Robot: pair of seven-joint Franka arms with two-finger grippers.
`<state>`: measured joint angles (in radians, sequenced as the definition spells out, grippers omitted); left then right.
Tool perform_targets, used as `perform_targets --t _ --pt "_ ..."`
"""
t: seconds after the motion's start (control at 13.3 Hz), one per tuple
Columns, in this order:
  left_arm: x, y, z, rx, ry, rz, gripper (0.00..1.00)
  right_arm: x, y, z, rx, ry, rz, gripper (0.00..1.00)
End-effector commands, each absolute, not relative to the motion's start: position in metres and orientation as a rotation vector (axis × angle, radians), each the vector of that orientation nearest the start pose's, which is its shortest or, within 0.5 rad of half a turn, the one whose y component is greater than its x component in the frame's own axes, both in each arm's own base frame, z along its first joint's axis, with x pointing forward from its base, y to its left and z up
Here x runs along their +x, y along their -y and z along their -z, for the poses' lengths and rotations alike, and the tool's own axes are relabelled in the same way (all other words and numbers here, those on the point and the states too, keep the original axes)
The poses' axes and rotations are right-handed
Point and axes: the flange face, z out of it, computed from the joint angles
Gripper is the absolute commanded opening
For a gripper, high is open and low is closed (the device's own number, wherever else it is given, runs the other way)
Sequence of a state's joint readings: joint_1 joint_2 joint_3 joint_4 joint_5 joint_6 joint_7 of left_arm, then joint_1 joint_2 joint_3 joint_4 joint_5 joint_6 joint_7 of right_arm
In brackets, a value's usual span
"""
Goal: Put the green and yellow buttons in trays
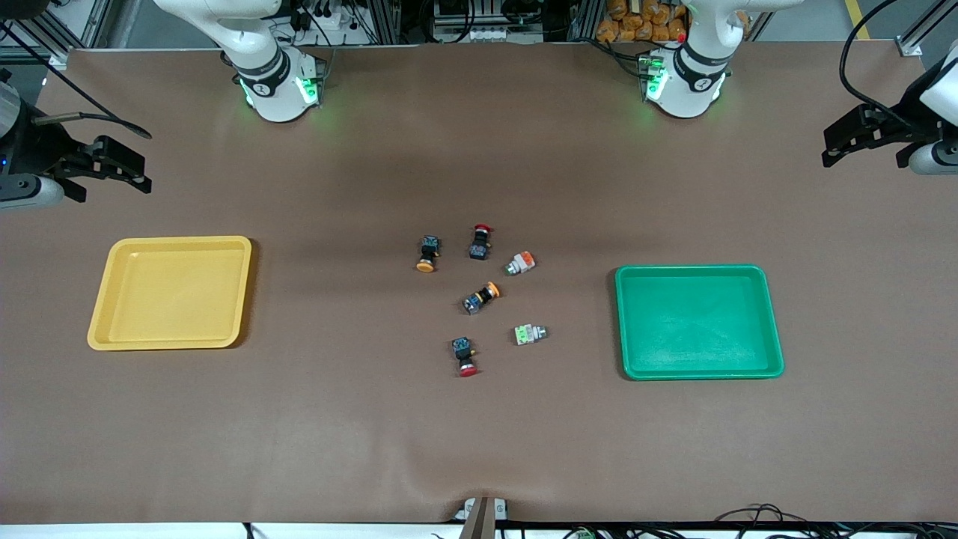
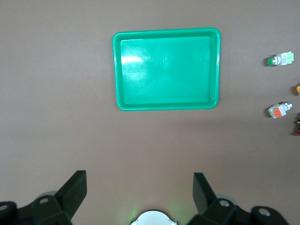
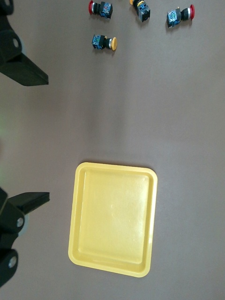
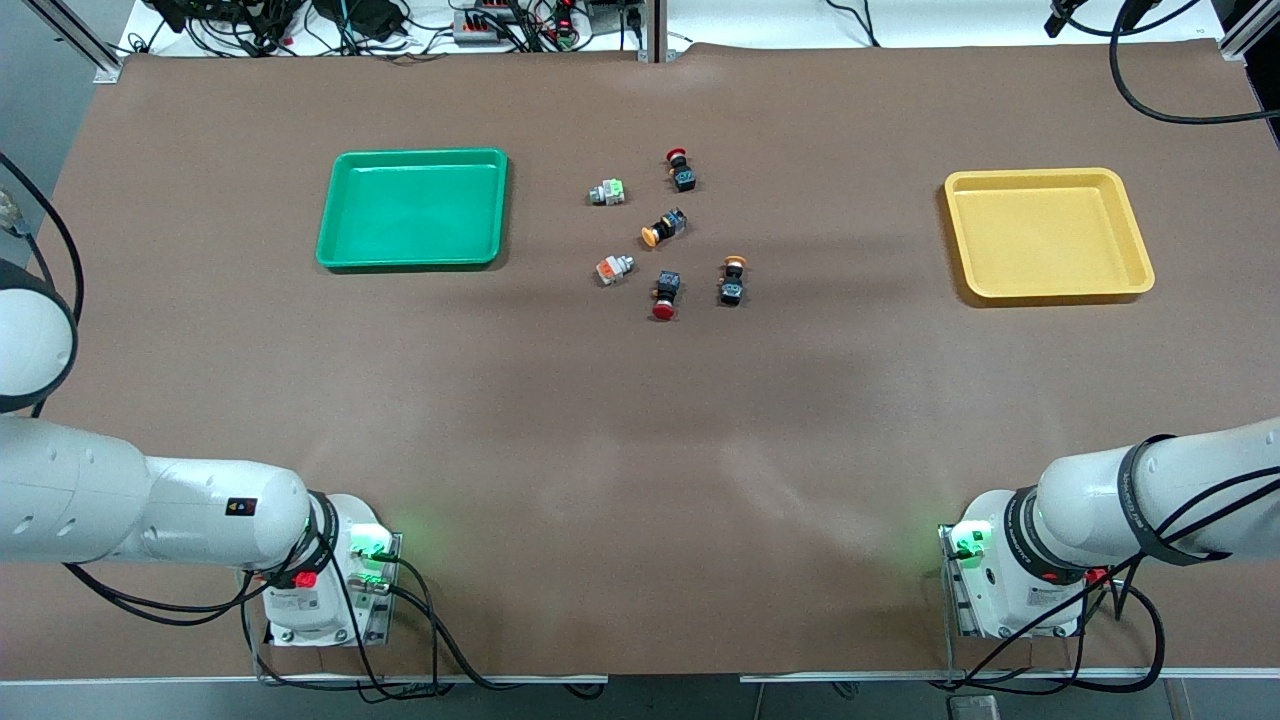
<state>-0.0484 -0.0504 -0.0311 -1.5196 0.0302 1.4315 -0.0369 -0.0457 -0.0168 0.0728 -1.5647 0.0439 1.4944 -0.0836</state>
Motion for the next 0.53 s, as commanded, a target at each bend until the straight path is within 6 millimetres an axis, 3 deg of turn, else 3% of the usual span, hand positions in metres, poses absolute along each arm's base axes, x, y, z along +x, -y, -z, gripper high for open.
perform_targets --t 0.0,0.45 --pt "0.5215 0.0422 -0.6703 -3.097 -0.067 -0.058 1.0 0.544 -0.0147 -0.6319 -3.087 0.163 -0.085 1.0" --pt "0.5273 0.0504 -0.6614 -3.092 -0.086 -0.073 1.0 0.5441 -0.0166 -0.6328 -3.078 0.163 -0.08 1.0"
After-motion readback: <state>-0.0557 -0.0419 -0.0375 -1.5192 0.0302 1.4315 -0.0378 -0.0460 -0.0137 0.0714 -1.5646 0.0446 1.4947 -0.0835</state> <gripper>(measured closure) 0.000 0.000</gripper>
